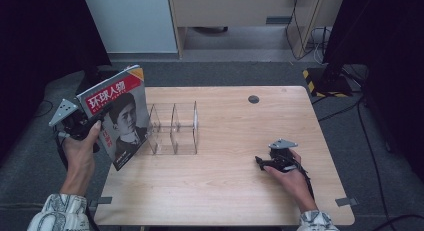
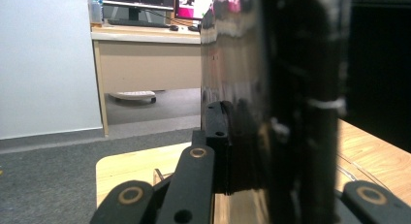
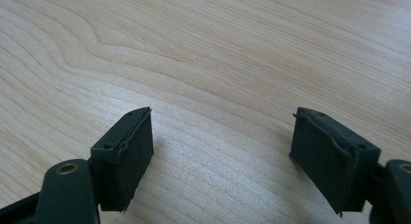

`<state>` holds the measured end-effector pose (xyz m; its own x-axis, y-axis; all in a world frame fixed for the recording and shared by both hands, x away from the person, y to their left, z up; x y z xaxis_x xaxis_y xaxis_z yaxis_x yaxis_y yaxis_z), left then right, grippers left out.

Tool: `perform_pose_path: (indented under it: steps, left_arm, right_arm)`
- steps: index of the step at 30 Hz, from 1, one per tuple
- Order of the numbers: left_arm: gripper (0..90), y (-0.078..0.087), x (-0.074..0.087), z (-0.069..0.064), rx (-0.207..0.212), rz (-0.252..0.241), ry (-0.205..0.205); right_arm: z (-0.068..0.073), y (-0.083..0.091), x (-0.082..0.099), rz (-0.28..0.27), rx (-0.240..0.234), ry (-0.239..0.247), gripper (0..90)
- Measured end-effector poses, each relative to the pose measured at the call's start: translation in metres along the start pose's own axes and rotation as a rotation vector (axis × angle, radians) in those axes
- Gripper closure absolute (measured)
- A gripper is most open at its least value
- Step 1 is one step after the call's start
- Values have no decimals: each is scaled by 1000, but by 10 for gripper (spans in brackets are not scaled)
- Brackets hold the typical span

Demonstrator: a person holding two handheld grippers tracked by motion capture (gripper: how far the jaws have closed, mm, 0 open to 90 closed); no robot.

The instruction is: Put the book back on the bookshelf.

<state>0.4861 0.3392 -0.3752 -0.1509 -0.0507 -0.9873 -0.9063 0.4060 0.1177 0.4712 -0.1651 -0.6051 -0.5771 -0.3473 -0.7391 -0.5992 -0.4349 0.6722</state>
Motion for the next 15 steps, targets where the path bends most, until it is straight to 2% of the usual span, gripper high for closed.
perform_pose_path:
  steps: [3, 7, 15]
  left_arm:
    - [863, -2, 2, 1, 3, -2, -12]
    - [863, -4, 4, 5, 9, -17, 11]
    - [862, -7, 7, 7, 15, -32, 4]
  right_arm:
    - [0, 0, 0, 0, -1, -1, 231]
    - [0, 0, 0, 0, 0, 0, 231]
    - [0, 0, 0, 0, 0, 0, 231]
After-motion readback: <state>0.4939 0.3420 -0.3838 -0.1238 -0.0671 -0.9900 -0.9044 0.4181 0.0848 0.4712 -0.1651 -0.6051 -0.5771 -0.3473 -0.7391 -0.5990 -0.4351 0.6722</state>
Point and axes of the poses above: each handheld gripper's, and its own axes: y roughly backward along the jaws, x roughly out of its underside, z roughly to its left, the point moved 10 cm from there along -y, roughly forward along the jaws, and after that the axes turned 3 degrees about -x, right-handed, at the moved point
